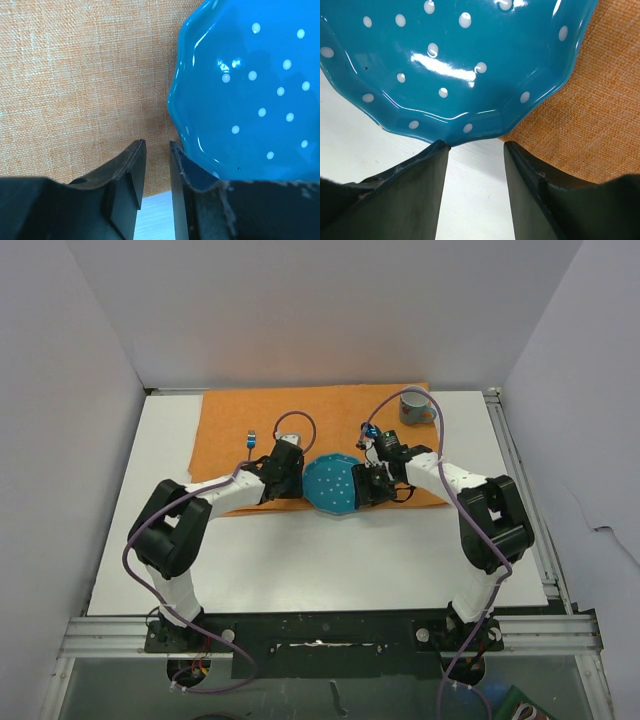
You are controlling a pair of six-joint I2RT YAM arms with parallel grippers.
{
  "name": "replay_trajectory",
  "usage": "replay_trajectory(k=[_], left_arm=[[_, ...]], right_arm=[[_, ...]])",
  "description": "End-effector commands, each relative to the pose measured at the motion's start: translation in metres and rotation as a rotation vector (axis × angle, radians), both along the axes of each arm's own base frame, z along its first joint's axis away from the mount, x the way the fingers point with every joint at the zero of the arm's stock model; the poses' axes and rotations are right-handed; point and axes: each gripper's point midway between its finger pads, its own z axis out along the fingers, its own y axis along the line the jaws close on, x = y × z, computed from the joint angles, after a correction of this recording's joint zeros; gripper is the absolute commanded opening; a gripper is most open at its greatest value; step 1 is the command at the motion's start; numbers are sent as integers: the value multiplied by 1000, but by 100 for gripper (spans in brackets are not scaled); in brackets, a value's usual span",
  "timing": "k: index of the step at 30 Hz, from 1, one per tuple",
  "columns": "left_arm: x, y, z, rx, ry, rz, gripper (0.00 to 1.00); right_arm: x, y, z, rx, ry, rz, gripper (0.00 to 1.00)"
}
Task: Set the dinner table for one person
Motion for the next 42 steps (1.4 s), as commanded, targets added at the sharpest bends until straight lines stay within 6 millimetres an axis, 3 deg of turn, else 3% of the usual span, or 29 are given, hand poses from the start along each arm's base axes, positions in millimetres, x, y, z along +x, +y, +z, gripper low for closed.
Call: replay_trajectory(k=[1,7,14,22,37,42], left_arm=[[5,-15,29,-96,-57,-9,25],[13,-15,47,-104,-109,-4,26],[7,-40,59,-225,-81,-62,26],[5,-52,53,-262,-42,-92,27],[1,-65,84,-335,-78,-118,28],[4,-62,70,-303,-56,-105,28]], right_arm=[[13,7,7,30,-41,2,49],[13,7,8,31,-40,4,48],[13,7,6,28,-33,7,48],[12,6,6,19,-28,12,48],[9,7,-3,23,-7,15,48],[8,8,-6,27,-1,15,48]])
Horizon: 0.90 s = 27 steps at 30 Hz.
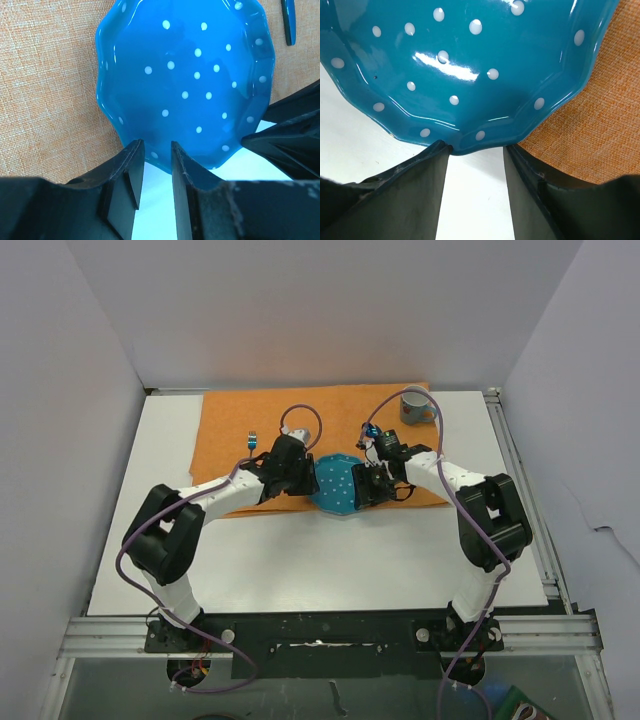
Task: Set the dinner table for one person
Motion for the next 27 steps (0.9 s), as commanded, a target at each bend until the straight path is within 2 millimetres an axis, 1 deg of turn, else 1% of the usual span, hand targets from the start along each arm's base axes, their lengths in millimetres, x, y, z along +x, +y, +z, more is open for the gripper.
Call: replay_trajectory(k=[1,3,5,9,12,14,18,20,23,27], left_arm=[[18,-13,32,-66,-82,0,28],[17,-12,25,-59,-68,-1,28],[16,-12,22,-54,-60,1,28],[15,-10,30,-48,-70,1,28],[16,-3,36,-23,-91,10,29],[14,3,37,-1,-94,21,29],[11,20,24,90,-47,69,30],[13,24,20,116,-42,78,30],[15,23,10,129,-28,78,30],[20,17,-6,125,-18,67,30]], right_arm=[[7,6,-4,14,-12,11,48],[7,6,-6,12,-9,14,48],[6,5,-7,10,-6,14,48],[5,5,-8,10,-4,15,48],[5,4,-10,7,-1,12,49],[4,3,-11,3,1,7,50],[3,3,-12,-3,4,3,51],[4,3,-12,-2,4,5,51],[4,3,-14,-4,13,6,51],[3,4,-15,-2,17,9,51]])
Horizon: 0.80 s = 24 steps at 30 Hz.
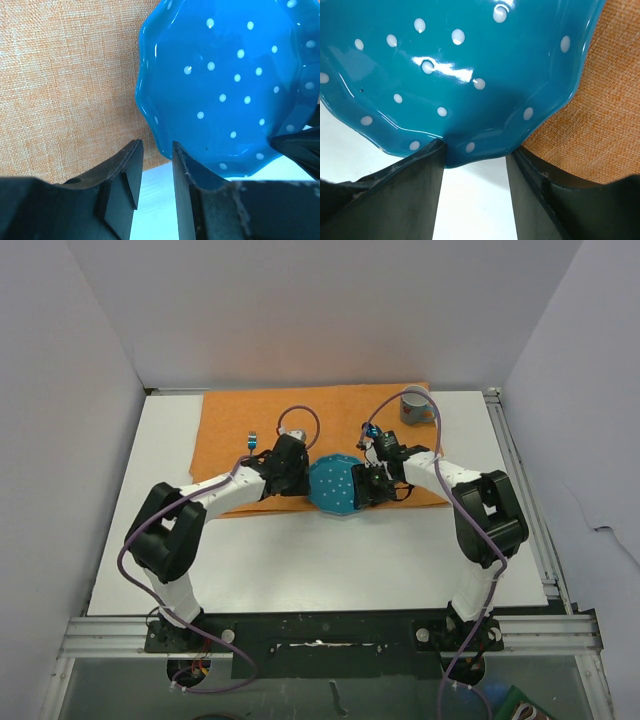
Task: Set the dinner table for one person
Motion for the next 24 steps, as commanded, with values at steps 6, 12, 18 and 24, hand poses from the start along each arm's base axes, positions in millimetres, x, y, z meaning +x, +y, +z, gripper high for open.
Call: replay_trajectory(k=[6,12,18,24], left_arm=[[17,-11,-26,5,2,-13,29],[19,-5,-33,39,1,2,23],[22,-4,-21,38,-25,15,0],[23,-2,-12,29,-50,28,0]], right_arm=[[-2,4,-8,3,15,22,50],[4,7,-8,3,27,35,0],[7,15,-6,-21,34,77,0],[20,22,9,-18,-16,79,0]])
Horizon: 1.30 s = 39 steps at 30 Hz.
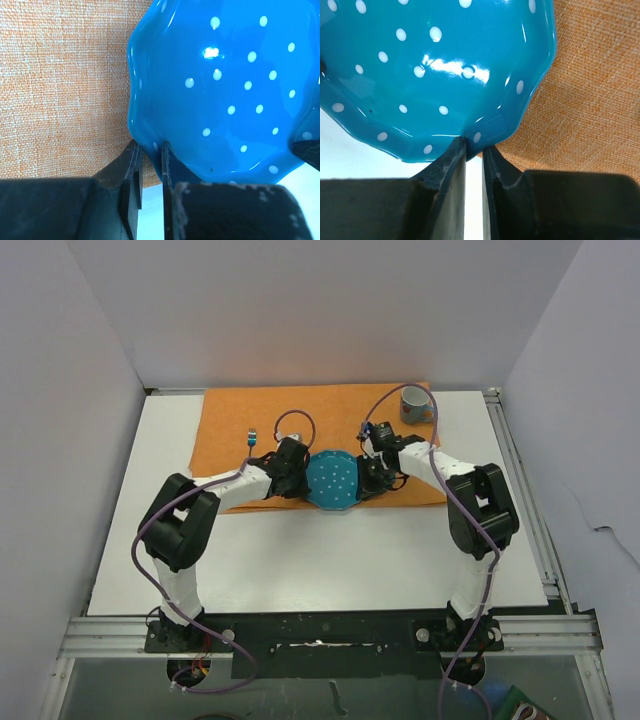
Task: Set the dinner table for one person
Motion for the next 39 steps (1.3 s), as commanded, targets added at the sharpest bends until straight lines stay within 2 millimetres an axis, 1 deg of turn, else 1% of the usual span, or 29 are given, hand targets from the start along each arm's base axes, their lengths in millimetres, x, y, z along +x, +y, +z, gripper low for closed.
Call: replay_trajectory(k=[1,3,6,12,14,16,19,22,24,27,30,33,36,39], left_arm=[[11,0,23,42,-108,-76,0],[11,0,28,37,-116,-74,0],[10,-4,41,26,-136,-75,0],[8,-20,89,26,-206,-94,0],[10,-22,100,27,-219,-95,0],[13,-21,106,37,-230,-88,0],[19,-15,106,70,-241,-67,0],[30,-7,102,113,-243,-42,0],[37,-5,99,125,-251,-33,0],[51,-1,96,136,-275,-4,0],[67,6,89,144,-287,30,0],[79,12,78,154,-271,49,0],[82,15,69,161,-253,57,0],[83,18,65,170,-252,65,0]], right_arm=[[2,16,8,-11,-64,163,0],[6,18,15,-7,-84,161,0],[14,21,26,-7,-117,166,0],[30,29,48,9,-166,177,0],[36,32,53,15,-182,177,0],[41,34,55,15,-189,174,0],[51,38,56,21,-202,175,0],[63,44,52,27,-230,184,0],[71,48,45,37,-250,201,0],[80,57,41,66,-290,222,0],[88,60,36,75,-310,214,0],[91,61,30,84,-299,212,0],[91,64,25,93,-290,216,0],[91,66,20,101,-283,215,0]])
